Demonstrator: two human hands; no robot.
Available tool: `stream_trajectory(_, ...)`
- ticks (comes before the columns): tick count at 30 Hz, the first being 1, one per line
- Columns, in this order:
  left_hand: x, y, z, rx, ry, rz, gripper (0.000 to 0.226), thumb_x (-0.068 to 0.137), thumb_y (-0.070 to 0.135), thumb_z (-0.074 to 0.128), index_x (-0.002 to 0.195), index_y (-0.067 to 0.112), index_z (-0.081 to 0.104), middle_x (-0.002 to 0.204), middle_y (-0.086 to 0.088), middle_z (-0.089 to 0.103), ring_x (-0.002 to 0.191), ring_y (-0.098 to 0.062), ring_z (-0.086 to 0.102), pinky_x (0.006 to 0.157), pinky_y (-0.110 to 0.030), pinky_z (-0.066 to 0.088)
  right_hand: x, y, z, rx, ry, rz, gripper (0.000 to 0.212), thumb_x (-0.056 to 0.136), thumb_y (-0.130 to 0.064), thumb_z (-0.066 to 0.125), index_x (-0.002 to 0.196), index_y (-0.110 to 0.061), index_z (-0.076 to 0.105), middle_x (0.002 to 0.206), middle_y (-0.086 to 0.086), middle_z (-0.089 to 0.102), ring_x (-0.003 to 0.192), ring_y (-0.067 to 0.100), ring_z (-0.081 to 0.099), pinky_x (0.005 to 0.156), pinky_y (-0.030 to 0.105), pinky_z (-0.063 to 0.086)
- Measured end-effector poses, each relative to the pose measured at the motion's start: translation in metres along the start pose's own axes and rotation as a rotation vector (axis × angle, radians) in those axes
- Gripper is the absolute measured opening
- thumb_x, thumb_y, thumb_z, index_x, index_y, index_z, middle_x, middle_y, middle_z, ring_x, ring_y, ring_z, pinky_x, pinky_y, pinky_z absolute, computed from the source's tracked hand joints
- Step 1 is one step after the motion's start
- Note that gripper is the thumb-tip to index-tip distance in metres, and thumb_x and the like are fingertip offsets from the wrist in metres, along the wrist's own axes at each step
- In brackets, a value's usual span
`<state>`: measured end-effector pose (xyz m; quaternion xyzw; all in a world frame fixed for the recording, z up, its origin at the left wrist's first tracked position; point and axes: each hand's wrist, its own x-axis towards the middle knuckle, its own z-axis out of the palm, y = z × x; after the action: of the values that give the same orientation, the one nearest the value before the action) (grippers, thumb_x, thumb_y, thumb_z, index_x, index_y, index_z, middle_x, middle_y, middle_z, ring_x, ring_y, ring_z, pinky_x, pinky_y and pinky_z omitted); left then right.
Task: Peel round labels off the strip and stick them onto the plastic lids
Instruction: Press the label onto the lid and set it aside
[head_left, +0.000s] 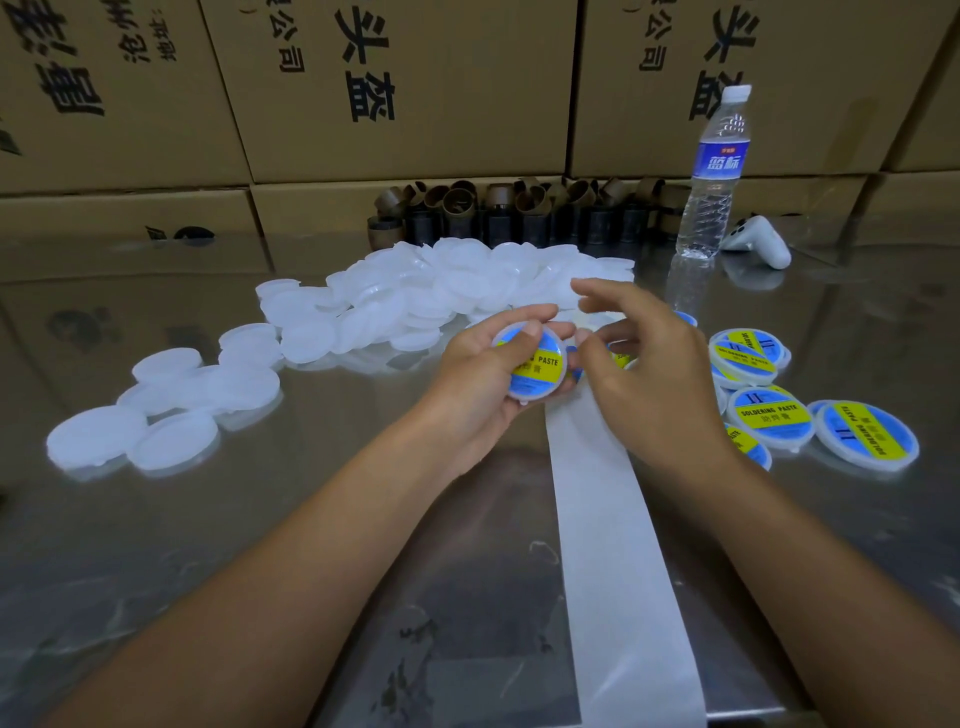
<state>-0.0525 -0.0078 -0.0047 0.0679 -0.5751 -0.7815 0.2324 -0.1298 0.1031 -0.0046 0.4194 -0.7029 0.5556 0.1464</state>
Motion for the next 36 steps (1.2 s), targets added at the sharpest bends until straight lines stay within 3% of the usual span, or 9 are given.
stream_trajectory(4, -0.0007, 0.0004, -0.0004, 0.043, -0.011, 0.08, 0.022, 0.1, 0.013, 0.045, 0.098, 0.019, 0.066, 0.095, 0.007, 0.073, 0.086, -0.012, 0.068, 0.074, -0.024, 0.054, -0.0002, -0.004, 0.0003, 0.17, -0.051, 0.136, 0.014, 0.09, -0.021, 0.061, 0.098, -0.031, 0.059, 0.077, 0.0, 0.065, 0.071, 0.014, 0.063, 0.065, 0.027, 0.05)
stream_trajectory(7, -0.0006, 0.001, 0.0008, 0.005, -0.033, 0.105, 0.023, 0.101, 0.016, 0.042, 0.104, 0.019, 0.064, 0.103, 0.009, 0.072, 0.093, -0.01, 0.069, 0.077, -0.022, 0.055, 0.0002, -0.0056, 0.0005, 0.255, -0.032, 0.226, 0.02, 0.087, -0.028, 0.064, 0.104, -0.025, 0.054, 0.073, 0.006, 0.068, 0.074, 0.026, 0.065, 0.068, 0.034, 0.05)
stream_trajectory(10, -0.0003, 0.0022, 0.0015, -0.023, -0.069, 0.113, 0.024, 0.101, 0.016, 0.04, 0.108, 0.019, 0.063, 0.109, 0.011, 0.071, 0.103, -0.009, 0.066, 0.083, -0.023, 0.054, 0.0016, -0.0047, -0.0016, 0.263, -0.091, 0.273, 0.013, 0.086, -0.031, 0.066, 0.095, -0.023, 0.061, 0.062, 0.005, 0.068, 0.056, 0.015, 0.06, 0.058, 0.025, 0.046)
stream_trajectory(14, -0.0002, 0.0013, 0.0012, 0.013, -0.062, 0.072, 0.023, 0.101, 0.017, 0.041, 0.109, 0.018, 0.062, 0.107, 0.007, 0.07, 0.098, -0.01, 0.067, 0.086, -0.029, 0.054, 0.0019, -0.003, -0.002, 0.237, -0.191, 0.266, 0.012, 0.09, -0.025, 0.062, 0.078, -0.023, 0.066, 0.05, -0.007, 0.061, 0.04, 0.0, 0.046, 0.044, 0.014, 0.037)
stream_trajectory(19, -0.0013, -0.0038, -0.0005, 0.263, 0.1, 0.094, 0.024, 0.096, 0.027, 0.054, 0.094, 0.007, 0.068, 0.084, -0.005, 0.072, 0.082, -0.021, 0.065, 0.084, -0.037, 0.048, 0.0026, -0.0036, -0.0025, 0.175, -0.116, 0.268, 0.016, 0.091, -0.027, 0.06, 0.077, -0.02, 0.065, 0.057, 0.011, 0.06, 0.043, 0.008, 0.046, 0.056, 0.029, 0.042)
stream_trajectory(21, -0.0015, -0.0038, -0.0006, 0.275, 0.104, 0.11, 0.026, 0.095, 0.027, 0.056, 0.095, 0.003, 0.067, 0.082, -0.005, 0.072, 0.08, -0.022, 0.065, 0.084, -0.039, 0.047, 0.0025, -0.0037, -0.0021, 0.179, -0.091, 0.279, 0.021, 0.092, -0.03, 0.058, 0.077, -0.018, 0.065, 0.052, 0.002, 0.059, 0.043, 0.007, 0.047, 0.054, 0.025, 0.041)
stream_trajectory(26, -0.0013, -0.0037, -0.0015, 0.263, 0.025, 0.089, 0.012, 0.091, 0.02, 0.061, 0.087, 0.009, 0.065, 0.079, -0.003, 0.073, 0.074, -0.016, 0.068, 0.065, -0.022, 0.055, 0.0028, -0.0033, -0.0025, 0.129, -0.065, 0.283, 0.027, 0.094, -0.031, 0.054, 0.074, -0.016, 0.063, 0.043, -0.008, 0.052, 0.043, 0.007, 0.045, 0.054, 0.029, 0.041)
stream_trajectory(30, -0.0032, -0.0034, 0.0009, 0.26, -0.003, 0.071, 0.01, 0.085, 0.007, 0.068, 0.093, 0.01, 0.064, 0.077, 0.001, 0.072, 0.062, -0.004, 0.065, 0.053, -0.01, 0.045, 0.0041, -0.005, -0.0028, 0.122, -0.028, 0.282, 0.026, 0.094, -0.03, 0.054, 0.078, -0.013, 0.065, 0.062, 0.011, 0.064, 0.054, 0.015, 0.051, 0.062, 0.04, 0.048)
stream_trajectory(36, -0.0009, -0.0035, -0.0026, 0.244, 0.069, 0.087, 0.013, 0.085, 0.008, 0.068, 0.096, 0.01, 0.064, 0.083, -0.001, 0.073, 0.072, -0.011, 0.068, 0.065, -0.018, 0.052, 0.0025, -0.0031, -0.0023, 0.121, -0.095, 0.273, 0.015, 0.093, -0.028, 0.056, 0.078, -0.029, 0.056, 0.053, 0.003, 0.059, 0.043, 0.006, 0.051, 0.057, 0.027, 0.043)
